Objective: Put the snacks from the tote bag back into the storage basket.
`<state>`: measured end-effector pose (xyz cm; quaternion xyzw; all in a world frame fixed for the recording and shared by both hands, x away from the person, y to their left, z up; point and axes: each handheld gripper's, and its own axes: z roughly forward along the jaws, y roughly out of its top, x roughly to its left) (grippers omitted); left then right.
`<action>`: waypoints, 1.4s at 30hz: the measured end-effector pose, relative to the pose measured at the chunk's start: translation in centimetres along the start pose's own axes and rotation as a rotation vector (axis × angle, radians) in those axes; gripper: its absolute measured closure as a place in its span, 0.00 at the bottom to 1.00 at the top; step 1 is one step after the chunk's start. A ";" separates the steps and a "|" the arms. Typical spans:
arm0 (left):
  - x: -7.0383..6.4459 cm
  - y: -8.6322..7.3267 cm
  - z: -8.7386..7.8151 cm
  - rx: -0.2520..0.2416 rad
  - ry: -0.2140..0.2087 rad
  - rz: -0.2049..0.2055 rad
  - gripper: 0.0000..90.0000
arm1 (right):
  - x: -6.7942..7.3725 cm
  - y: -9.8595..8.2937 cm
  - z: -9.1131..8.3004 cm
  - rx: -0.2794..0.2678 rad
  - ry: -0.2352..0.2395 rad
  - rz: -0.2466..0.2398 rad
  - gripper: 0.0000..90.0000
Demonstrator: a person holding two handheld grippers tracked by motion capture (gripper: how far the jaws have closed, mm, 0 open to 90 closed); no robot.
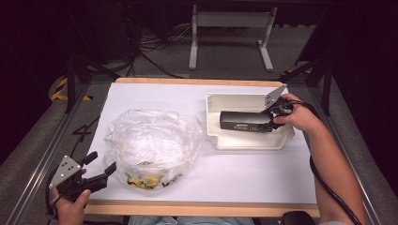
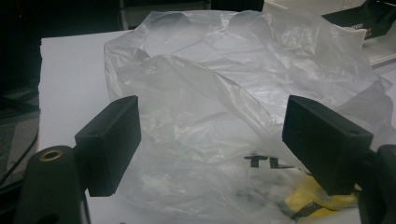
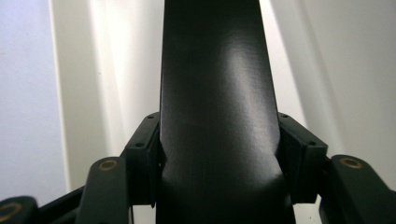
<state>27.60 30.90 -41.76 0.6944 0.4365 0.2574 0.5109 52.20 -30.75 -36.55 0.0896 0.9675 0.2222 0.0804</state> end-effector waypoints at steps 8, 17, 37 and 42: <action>0.0 -0.2 -0.4 0.003 0.012 -0.006 0.23 | -0.4 -0.2 1.0 0.004 0.027 -0.022 0.47; 0.0 -0.1 -0.2 0.003 0.004 -0.003 0.23 | -0.8 -0.7 0.9 0.004 -0.055 -0.001 0.40; -0.1 0.6 1.2 0.000 -0.036 0.012 0.23 | 1.6 0.5 -3.8 -0.092 -0.168 0.039 0.26; -0.1 0.8 1.6 -0.003 -0.053 0.019 0.23 | 3.5 1.3 -5.7 -0.163 -0.187 0.174 0.19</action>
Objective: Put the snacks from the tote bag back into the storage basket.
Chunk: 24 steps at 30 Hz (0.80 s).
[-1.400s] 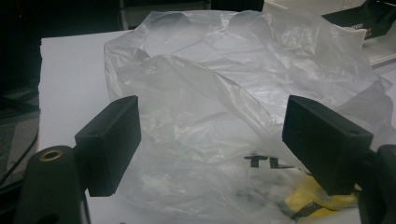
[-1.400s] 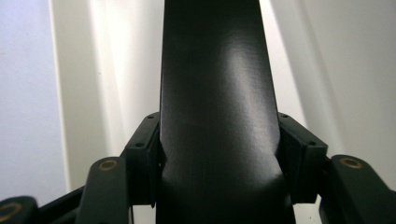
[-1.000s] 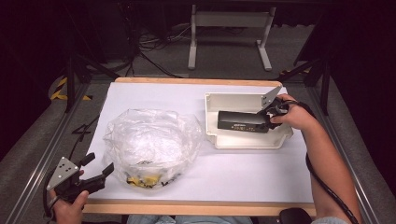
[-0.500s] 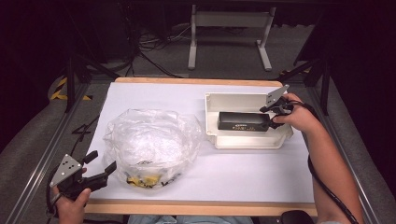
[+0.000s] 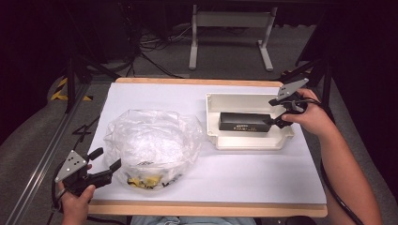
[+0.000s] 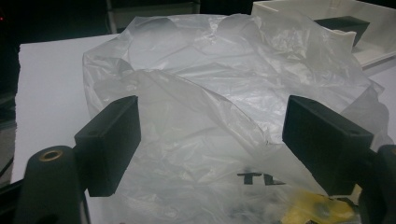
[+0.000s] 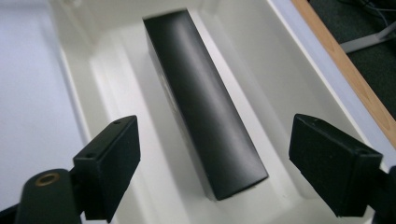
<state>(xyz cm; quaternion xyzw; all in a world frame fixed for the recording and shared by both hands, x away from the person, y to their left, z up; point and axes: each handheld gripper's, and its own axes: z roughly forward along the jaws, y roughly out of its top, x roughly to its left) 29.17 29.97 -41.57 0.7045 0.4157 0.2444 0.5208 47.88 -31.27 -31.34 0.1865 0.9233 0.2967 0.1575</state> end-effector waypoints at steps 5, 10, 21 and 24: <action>0.0 0.3 0.5 -0.001 -0.010 0.001 0.23 | 2.1 0.4 -2.0 -0.073 -0.030 0.077 0.18; 0.0 0.4 0.8 0.002 -0.021 0.005 0.23 | 3.8 0.6 -3.7 -0.101 -0.053 0.102 0.17; 0.0 0.7 1.4 0.015 -0.028 0.011 0.23 | 7.1 -0.2 -6.1 -0.187 -0.063 0.153 0.16; -0.1 0.7 1.5 0.011 -0.031 0.010 0.23 | 8.0 -0.5 -6.5 -0.224 -0.049 0.168 0.16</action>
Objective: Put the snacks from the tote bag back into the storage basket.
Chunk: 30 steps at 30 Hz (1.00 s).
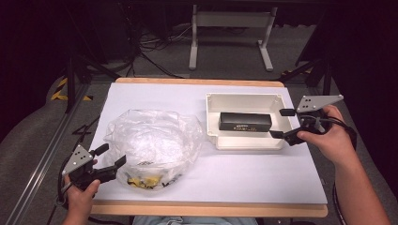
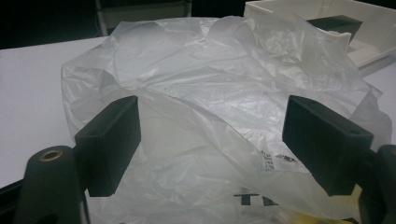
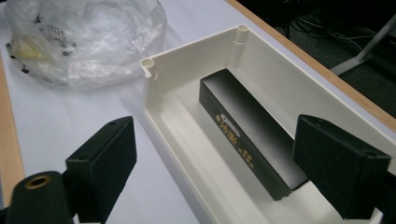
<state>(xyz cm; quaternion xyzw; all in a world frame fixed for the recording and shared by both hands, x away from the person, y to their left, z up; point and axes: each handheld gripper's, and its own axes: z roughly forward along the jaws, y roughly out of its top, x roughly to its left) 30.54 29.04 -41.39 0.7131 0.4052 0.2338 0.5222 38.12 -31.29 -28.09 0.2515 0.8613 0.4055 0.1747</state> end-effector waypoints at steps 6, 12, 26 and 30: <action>0.0 0.0 0.1 -0.001 -0.003 0.003 0.23 | 1.4 -1.1 -0.3 -0.040 0.010 0.045 0.18; -0.1 0.1 0.2 0.008 -0.009 0.008 0.23 | 2.8 -2.3 0.6 -0.093 0.006 0.066 0.19; -0.2 0.1 0.2 0.018 -0.021 0.023 0.23 | 5.9 -7.2 3.8 -0.105 0.009 0.106 0.17; -0.2 0.1 0.4 0.026 -0.021 0.028 0.23 | 6.2 -9.4 5.1 -0.105 0.019 0.147 0.18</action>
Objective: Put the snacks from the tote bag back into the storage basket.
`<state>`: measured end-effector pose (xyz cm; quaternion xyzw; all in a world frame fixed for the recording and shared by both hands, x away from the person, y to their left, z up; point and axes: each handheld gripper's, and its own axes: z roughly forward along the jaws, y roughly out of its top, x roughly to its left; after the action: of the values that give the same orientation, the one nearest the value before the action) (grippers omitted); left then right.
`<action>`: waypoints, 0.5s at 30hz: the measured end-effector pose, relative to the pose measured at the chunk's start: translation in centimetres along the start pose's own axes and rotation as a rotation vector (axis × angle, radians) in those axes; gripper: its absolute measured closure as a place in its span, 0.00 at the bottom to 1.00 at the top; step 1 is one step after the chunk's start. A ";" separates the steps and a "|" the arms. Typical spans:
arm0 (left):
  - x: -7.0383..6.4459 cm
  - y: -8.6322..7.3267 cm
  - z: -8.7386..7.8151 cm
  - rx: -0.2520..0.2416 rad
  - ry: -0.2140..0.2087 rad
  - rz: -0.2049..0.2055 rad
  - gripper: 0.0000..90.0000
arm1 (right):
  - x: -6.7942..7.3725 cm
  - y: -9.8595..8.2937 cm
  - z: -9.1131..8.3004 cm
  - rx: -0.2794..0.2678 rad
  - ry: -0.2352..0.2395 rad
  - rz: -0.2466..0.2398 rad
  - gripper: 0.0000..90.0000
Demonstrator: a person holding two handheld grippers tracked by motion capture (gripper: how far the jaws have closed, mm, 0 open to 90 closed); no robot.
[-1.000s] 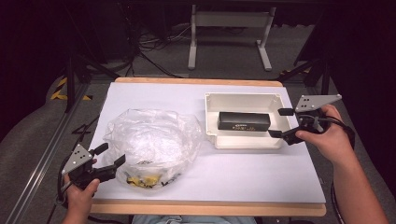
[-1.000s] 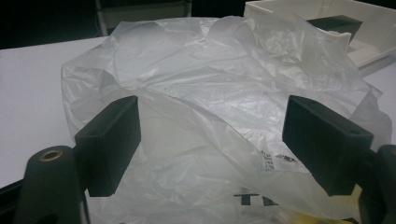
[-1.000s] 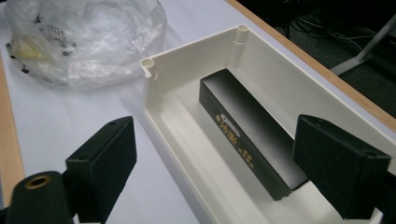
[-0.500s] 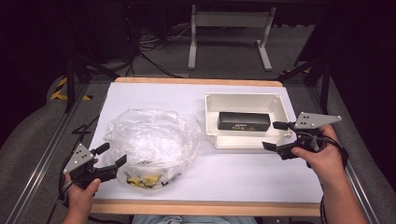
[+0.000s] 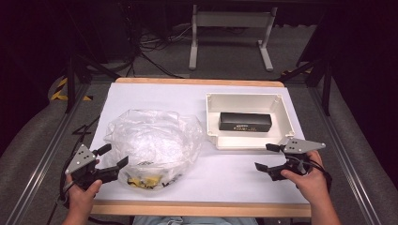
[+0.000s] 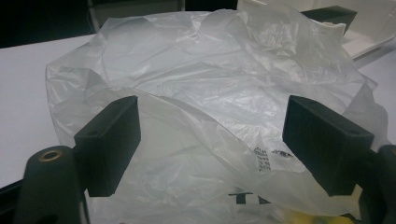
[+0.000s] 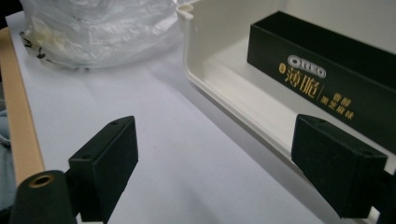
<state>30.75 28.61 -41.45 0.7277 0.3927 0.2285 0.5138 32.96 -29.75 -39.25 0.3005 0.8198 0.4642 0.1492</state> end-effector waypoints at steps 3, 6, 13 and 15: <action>-0.1 0.0 0.0 0.008 -0.002 0.006 0.23 | -0.1 -1.4 0.8 -0.006 -0.024 0.005 0.18; 0.0 0.0 0.2 0.014 -0.009 0.005 0.23 | -0.2 -2.6 1.4 -0.039 -0.031 0.040 0.18; 0.0 -0.2 1.0 0.066 -0.041 0.011 0.21 | -0.3 -3.4 2.6 -0.044 -0.078 0.047 0.18; 0.0 -0.3 1.1 0.077 -0.069 0.012 0.19 | -0.3 -3.5 2.8 -0.044 -0.100 0.050 0.18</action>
<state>31.49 28.04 -42.13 0.7567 0.3789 0.1909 0.4974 33.48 -29.41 -43.67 0.3402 0.7931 0.4701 0.1851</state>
